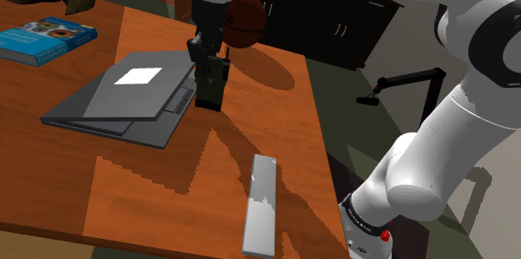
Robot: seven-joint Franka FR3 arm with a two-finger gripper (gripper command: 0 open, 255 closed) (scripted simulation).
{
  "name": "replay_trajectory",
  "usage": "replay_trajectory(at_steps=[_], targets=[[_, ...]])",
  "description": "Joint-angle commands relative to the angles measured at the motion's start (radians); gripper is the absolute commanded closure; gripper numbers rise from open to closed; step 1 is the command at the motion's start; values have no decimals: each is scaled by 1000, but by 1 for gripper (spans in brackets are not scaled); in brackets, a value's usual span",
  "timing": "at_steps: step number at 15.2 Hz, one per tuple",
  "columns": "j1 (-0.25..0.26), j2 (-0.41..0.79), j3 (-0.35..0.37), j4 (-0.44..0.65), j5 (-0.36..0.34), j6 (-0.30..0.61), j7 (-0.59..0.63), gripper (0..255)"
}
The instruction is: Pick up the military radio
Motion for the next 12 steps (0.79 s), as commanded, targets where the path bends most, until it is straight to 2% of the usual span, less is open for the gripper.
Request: replay_trajectory(at_steps=[1,5,12], targets=[[0,0,0,-1,0,0,0,255],[0,-1,0,-3,1,0,-1,255],[1,6,1,101,-1,-96,2,255]])
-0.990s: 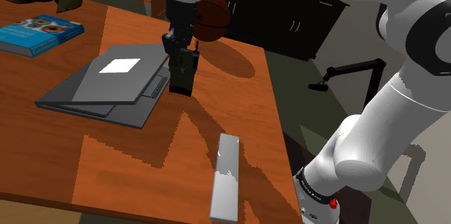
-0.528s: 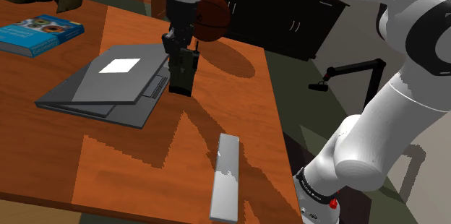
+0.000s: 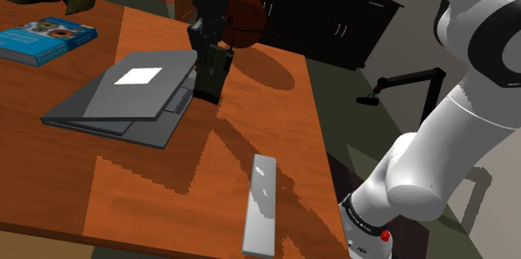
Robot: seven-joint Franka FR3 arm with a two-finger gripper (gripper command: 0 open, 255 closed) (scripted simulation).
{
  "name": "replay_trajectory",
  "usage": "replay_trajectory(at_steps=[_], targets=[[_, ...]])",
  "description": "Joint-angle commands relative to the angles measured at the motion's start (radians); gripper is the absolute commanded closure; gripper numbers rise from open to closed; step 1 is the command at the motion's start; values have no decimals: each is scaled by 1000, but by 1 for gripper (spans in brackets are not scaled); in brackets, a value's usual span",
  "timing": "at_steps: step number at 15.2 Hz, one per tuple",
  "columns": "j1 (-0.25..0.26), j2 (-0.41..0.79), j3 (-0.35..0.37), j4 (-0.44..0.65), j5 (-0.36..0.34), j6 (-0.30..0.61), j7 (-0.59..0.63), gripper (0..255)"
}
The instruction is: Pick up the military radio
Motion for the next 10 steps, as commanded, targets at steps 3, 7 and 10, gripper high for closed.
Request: replay_trajectory(at_steps=[3,7,10], targets=[[1,11,0,69,-3,-59,1,255],[3,24,2,141,-7,-117,4,255],[4,29,2,163,-8,-135,5,255]])
